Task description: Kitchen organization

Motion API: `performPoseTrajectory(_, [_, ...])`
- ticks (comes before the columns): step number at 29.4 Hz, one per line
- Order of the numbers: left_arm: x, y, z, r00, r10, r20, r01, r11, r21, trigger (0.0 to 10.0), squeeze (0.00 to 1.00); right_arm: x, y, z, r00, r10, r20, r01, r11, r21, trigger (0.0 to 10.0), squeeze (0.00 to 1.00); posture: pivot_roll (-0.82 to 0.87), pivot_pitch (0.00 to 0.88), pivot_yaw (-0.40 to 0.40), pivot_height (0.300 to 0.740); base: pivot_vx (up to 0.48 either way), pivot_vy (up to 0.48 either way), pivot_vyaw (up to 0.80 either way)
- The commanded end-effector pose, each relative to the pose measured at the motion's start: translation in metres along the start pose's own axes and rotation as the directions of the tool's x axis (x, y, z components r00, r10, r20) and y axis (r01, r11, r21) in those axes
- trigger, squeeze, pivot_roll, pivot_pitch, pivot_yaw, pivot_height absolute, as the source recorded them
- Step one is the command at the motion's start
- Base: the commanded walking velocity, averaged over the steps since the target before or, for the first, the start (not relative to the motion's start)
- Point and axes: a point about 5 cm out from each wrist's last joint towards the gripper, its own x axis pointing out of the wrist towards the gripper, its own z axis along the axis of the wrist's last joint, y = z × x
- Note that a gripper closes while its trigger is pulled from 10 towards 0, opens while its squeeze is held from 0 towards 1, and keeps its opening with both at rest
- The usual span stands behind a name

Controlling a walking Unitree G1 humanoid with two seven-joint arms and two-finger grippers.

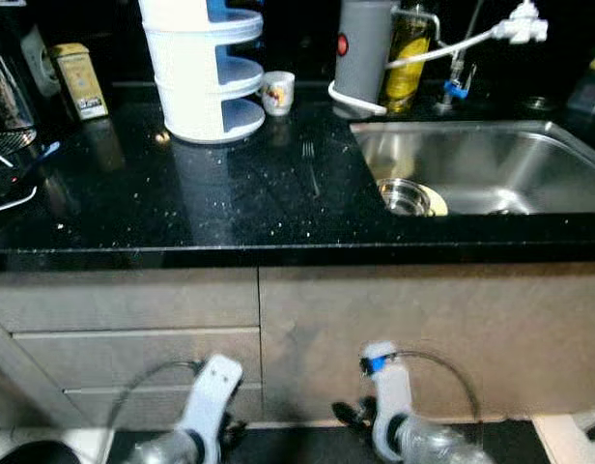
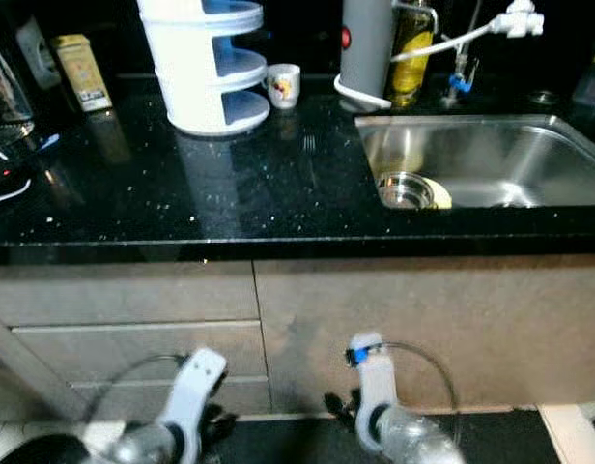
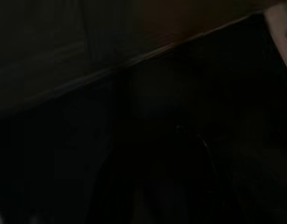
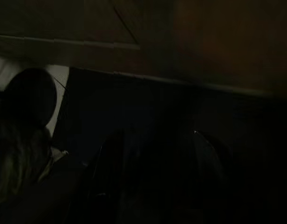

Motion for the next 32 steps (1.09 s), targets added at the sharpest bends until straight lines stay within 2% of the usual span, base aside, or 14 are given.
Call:
performPoseTrajectory(1, [-0.003,0.026,-0.024,0.989,0.135,-0.067,-0.138,0.989,-0.047,10.0,0.0,0.0,-0.008,-0.019,0.997,-0.064,-0.031,0.064,0.998,-0.014,10.0,0.0,0.0,0.164,-0.03,0.74,0.0,0.0,0.0])
performPoseTrajectory(4, [-0.003,0.029,-0.031,0.984,0.154,-0.093,-0.159,0.986,-0.048,10.0,0.0,0.001,-0.007,-0.026,0.996,-0.072,-0.05,0.071,0.997,-0.013,10.0,0.0,0.0,0.164,-0.03,0.74,0.0,0.0,0.0])
performPoseTrajectory(7, [-0.004,0.039,-0.05,0.967,0.207,-0.15,-0.222,0.971,-0.088,10.0,0.0,0.003,-0.002,-0.05,0.992,-0.069,-0.109,0.071,0.997,0.015,10.0,0.0,0.0,0.155,-0.045,0.74,0.0,0.0,0.0])
performPoseTrajectory(10, [-0.004,0.04,-0.067,0.94,0.279,-0.196,-0.294,0.954,-0.053,10.0,0.0,0.001,0.0,-0.065,0.99,-0.049,-0.132,0.056,0.997,0.045,10.0,0.0,0.0,0.148,-0.027,0.74,0.0,0.0,0.0])
performPoseTrajectory(13, [-0.002,0.027,-0.088,0.941,0.293,-0.172,-0.308,0.949,-0.071,10.0,0.0,-0.005,-0.01,-0.083,0.984,-0.113,-0.14,0.122,0.991,0.059,10.0,0.0,0.01,0.156,-0.043,0.74,0.0,0.0,0.0])
performPoseTrajectory(15, [-0.002,0.021,-0.097,0.957,0.244,-0.159,-0.255,0.965,-0.052,10.0,0.0,-0.007,-0.013,-0.092,0.98,-0.149,-0.133,0.163,0.982,0.095,10.0,0.0,0.01,0.147,-0.042,0.74,0.0,0.0,0.0])
performPoseTrajectory(19, [-0.005,0.022,-0.105,0.943,0.279,-0.179,-0.302,0.947,-0.11,10.0,0.0,-0.009,-0.014,-0.096,0.976,-0.178,-0.126,0.184,0.982,0.041,10.0,0.0,0.02,0.176,-0.053,0.74,0.0,0.0,0.0])
performPoseTrajectory(21, [-0.006,0.022,-0.107,0.944,0.282,-0.169,-0.303,0.947,-0.111,10.0,0.0,-0.009,-0.015,-0.098,0.975,-0.183,-0.123,0.198,0.973,0.115,10.0,0.0,0.04,0.164,-0.051,0.74,0.0,0.0,0.0])
performPoseTrajectory(23, [-0.007,0.023,-0.108,0.942,0.286,-0.174,-0.308,0.944,-0.115,10.0,0.0,-0.008,-0.014,-0.098,0.974,-0.189,-0.128,0.203,0.973,0.108,10.0,0.0,0.02,0.182,-0.041,0.74,0.0,0.0,0.0])
performPoseTrajectory(24, [-0.008,0.024,-0.111,0.935,0.314,-0.166,-0.331,0.94,-0.085,10.0,0.0,-0.006,-0.012,-0.097,0.975,-0.181,-0.133,0.187,0.982,0.034,10.0,0.0,-0.01,0.16,-0.056,0.74,0.0,0.0,0.0])
performPoseTrajectory(27, [-0.008,0.019,-0.115,0.943,0.288,-0.164,-0.298,0.954,-0.041,10.0,0.0,-0.006,-0.014,-0.092,0.976,-0.187,-0.108,0.195,0.978,0.072,10.0,0.0,0.03,0.149,-0.082,0.74,0.0,0.0,0.0])
performPoseTrajectory(29, [-0.006,0.022,-0.112,0.945,0.29,-0.149,-0.308,0.944,-0.119,10.0,0.0,-0.003,-0.011,-0.093,0.98,-0.158,-0.117,0.166,0.985,0.054,10.0,0.0,0.04,0.143,-0.081,0.74,0.0,0.0,0.0])
performPoseTrajectory(30, [-0.007,0.027,-0.113,0.926,0.344,-0.157,-0.362,0.927,-0.099,10.0,0.0,-0.004,-0.01,-0.097,0.975,-0.166,-0.146,0.171,0.985,0.021,10.0,0.0,0.03,0.159,-0.06,0.74,0.0,0.0,0.0])
performPoseTrajectory(32, [-0.007,0.027,-0.113,0.926,0.344,-0.157,-0.362,0.927,-0.099,10.0,0.0,-0.004,-0.01,-0.097,0.975,-0.166,-0.146,0.171,0.985,0.021,10.0,0.0,0.03,0.159,-0.06,0.74,0.0,0.0,0.0])
